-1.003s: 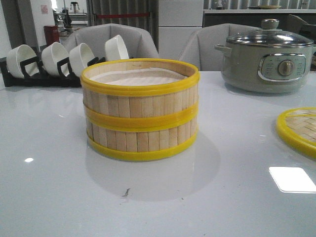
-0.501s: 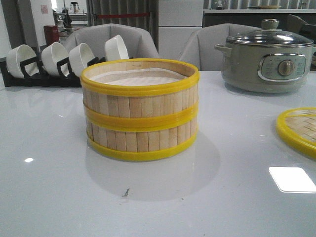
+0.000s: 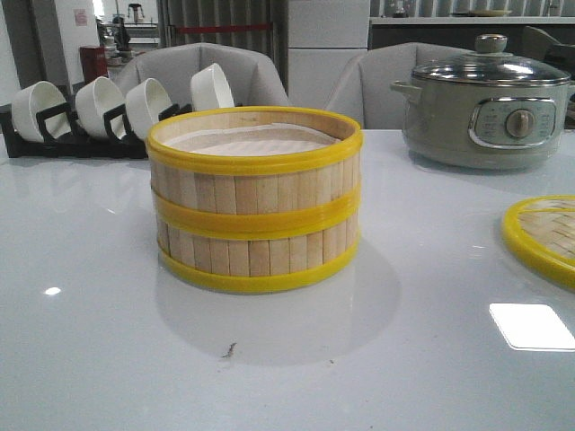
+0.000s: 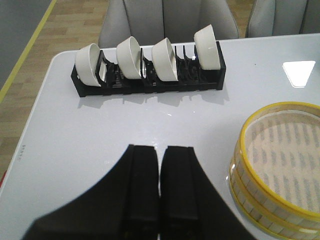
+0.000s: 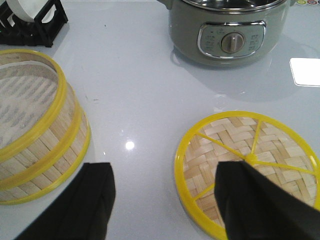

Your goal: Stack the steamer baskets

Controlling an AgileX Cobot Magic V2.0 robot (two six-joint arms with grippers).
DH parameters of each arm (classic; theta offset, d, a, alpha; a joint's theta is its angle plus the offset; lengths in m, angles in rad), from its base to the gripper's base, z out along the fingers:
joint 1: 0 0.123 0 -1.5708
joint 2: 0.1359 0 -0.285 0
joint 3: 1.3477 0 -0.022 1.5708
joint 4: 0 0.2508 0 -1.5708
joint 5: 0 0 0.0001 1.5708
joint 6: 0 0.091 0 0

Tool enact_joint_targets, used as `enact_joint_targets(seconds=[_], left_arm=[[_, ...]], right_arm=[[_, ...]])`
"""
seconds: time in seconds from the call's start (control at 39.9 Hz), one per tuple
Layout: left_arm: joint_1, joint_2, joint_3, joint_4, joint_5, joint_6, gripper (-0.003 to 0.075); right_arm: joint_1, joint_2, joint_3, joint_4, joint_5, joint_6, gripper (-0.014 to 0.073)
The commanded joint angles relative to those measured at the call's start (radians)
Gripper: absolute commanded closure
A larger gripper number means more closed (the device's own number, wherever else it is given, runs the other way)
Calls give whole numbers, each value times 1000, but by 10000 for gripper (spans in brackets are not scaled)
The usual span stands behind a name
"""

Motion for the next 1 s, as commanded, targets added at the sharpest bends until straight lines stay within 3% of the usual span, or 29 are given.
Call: enact_joint_targets(seconds=[0.0, 0.4, 0.98], left_arm=[[2, -74, 38, 8, -101, -9, 635], [-9, -292, 259, 4, -164, -13, 636], [-9, -363, 364, 0, -217, -13, 636]], right_arm=[[2, -7, -37, -4, -71, -5, 55], [2, -7, -37, -4, -71, -5, 55], [2, -7, -37, -4, -67, -5, 55]])
